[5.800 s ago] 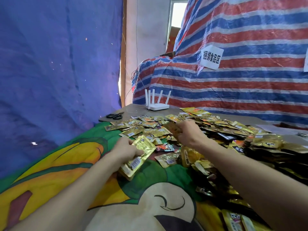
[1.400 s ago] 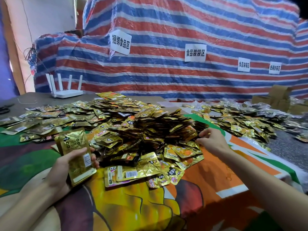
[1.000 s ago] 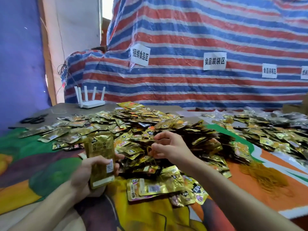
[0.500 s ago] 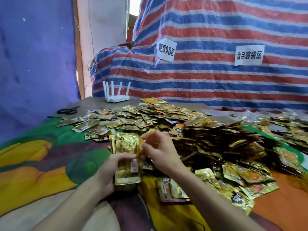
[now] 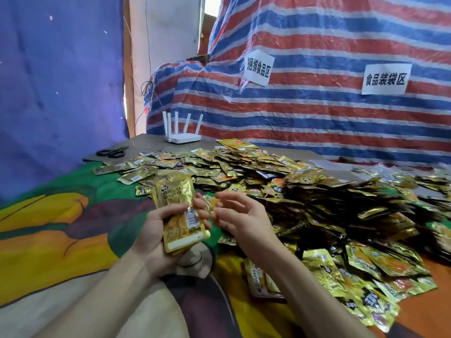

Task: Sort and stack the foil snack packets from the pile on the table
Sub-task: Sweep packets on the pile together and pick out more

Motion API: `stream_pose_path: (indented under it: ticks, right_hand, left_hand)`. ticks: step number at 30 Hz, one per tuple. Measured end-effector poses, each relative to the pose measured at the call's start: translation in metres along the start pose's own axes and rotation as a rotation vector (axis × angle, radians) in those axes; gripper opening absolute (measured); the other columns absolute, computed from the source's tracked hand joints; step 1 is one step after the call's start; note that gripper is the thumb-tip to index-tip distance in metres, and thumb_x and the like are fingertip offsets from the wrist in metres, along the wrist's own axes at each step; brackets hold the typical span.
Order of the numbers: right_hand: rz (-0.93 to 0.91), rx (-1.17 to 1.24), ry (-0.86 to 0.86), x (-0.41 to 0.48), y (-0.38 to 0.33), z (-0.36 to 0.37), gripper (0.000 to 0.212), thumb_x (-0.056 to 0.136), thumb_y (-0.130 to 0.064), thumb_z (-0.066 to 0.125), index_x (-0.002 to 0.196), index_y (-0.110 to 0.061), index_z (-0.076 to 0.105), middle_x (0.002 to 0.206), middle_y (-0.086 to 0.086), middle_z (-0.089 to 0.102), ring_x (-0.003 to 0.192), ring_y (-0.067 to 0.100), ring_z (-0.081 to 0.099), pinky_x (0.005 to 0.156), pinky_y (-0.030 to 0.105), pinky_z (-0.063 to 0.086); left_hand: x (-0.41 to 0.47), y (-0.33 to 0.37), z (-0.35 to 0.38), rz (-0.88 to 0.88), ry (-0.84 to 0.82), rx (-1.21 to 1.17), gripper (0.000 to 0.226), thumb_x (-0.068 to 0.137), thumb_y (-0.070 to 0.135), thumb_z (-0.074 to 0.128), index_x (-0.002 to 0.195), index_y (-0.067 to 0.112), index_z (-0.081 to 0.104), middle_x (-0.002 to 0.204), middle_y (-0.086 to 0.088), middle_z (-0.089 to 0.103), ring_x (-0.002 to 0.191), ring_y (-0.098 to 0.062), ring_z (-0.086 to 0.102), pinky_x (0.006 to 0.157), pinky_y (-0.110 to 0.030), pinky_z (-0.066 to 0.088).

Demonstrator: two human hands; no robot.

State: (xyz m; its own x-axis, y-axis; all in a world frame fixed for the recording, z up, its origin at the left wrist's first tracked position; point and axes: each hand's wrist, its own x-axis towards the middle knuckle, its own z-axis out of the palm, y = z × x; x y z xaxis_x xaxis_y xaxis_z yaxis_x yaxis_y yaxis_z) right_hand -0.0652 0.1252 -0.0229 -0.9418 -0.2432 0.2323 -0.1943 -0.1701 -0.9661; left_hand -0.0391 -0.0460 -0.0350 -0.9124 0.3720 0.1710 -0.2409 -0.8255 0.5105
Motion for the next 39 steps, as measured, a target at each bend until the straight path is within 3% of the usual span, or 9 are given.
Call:
stream_pose_path:
  ticks: [6,10,14,16,19,26,29,33,39]
  right_hand:
    - [0.105,0.061,-0.205,-0.001,-0.001,0.001,0.046,0.079,0.017,0.049,0.103,-0.009,0.078,0.105,0.015,0.075,0.098,0.031,0.067,0.093,0.046,0.044]
    - [0.122,0.063,-0.267,-0.003,-0.002,0.001,0.049,0.069,0.002,0.040,0.097,-0.005,0.080,0.084,0.011,0.065,0.077,0.024,0.056,0.066,0.025,0.038]
    - [0.044,-0.115,-0.192,-0.007,0.002,0.001,0.028,0.089,-0.030,0.070,0.104,-0.008,0.078,0.091,0.005,0.071,0.078,0.022,0.055,0.062,0.021,0.037]
    - [-0.027,-0.206,-0.131,-0.010,0.002,0.000,0.003,0.086,-0.020,0.079,0.086,-0.017,0.080,0.085,0.002,0.077,0.071,0.009,0.065,0.060,0.019,0.043]
    - [-0.023,-0.238,-0.068,-0.011,0.002,0.000,0.017,0.086,-0.017,0.079,0.070,-0.022,0.074,0.073,-0.001,0.072,0.064,0.006,0.061,0.061,0.023,0.045]
    - [0.070,0.385,-0.115,-0.015,-0.015,0.006,0.017,0.067,-0.016,0.051,0.054,-0.013,0.061,0.067,0.007,0.059,0.077,0.024,0.056,0.081,0.034,0.043]
    - [0.088,0.626,-0.213,-0.018,-0.017,0.005,0.025,0.074,-0.001,0.043,0.063,-0.008,0.065,0.065,0.007,0.053,0.065,0.023,0.057,0.068,0.032,0.055]
    - [0.104,0.556,-0.262,-0.019,-0.010,0.012,0.043,0.085,0.012,0.051,0.109,-0.011,0.077,0.085,0.012,0.066,0.052,0.016,0.057,0.059,0.034,0.060]
    - [-0.001,0.198,-0.137,-0.024,-0.007,0.015,0.060,0.084,0.008,0.073,0.133,-0.026,0.064,0.115,0.009,0.075,0.093,0.031,0.075,0.063,0.040,0.063]
  left_hand:
    - [-0.002,0.001,0.001,0.047,-0.015,-0.002,0.033,0.068,-0.001,0.072,0.101,0.000,0.068,0.087,-0.006,0.062,0.085,-0.026,0.066,0.073,-0.039,0.058]
    - [0.000,0.001,0.003,-0.028,0.051,0.116,0.025,0.074,0.003,0.063,0.099,0.001,0.060,0.083,-0.008,0.056,0.075,-0.023,0.061,0.069,-0.035,0.057]
    - [0.000,0.002,0.001,-0.092,0.094,0.196,0.017,0.066,0.002,0.071,0.083,0.000,0.071,0.082,-0.011,0.058,0.070,-0.023,0.059,0.065,-0.035,0.058]
    - [0.001,0.003,0.000,-0.043,0.121,0.211,0.019,0.072,0.003,0.063,0.086,0.000,0.075,0.083,-0.009,0.061,0.067,-0.022,0.060,0.064,-0.035,0.058]
    - [0.001,0.006,0.000,0.005,0.123,0.219,0.023,0.078,0.002,0.054,0.097,0.000,0.066,0.083,-0.008,0.060,0.065,-0.020,0.059,0.064,-0.033,0.056]
    - [0.000,0.006,-0.002,-0.077,0.050,0.163,0.020,0.083,0.003,0.046,0.095,0.003,0.062,0.082,-0.006,0.052,0.067,-0.017,0.051,0.064,-0.030,0.052]
    - [0.001,0.002,-0.003,-0.075,0.015,0.175,0.025,0.080,0.001,0.050,0.092,0.001,0.072,0.082,-0.006,0.055,0.067,-0.016,0.053,0.067,-0.029,0.051]
    - [0.001,0.002,-0.007,-0.130,0.013,0.206,0.027,0.065,0.004,0.076,0.091,-0.002,0.074,0.084,-0.015,0.062,0.065,-0.022,0.062,0.065,-0.033,0.056]
    - [0.009,0.004,-0.010,0.020,0.334,0.270,0.024,0.073,0.012,0.061,0.087,0.000,0.076,0.084,-0.014,0.072,0.064,-0.026,0.069,0.059,-0.036,0.061]
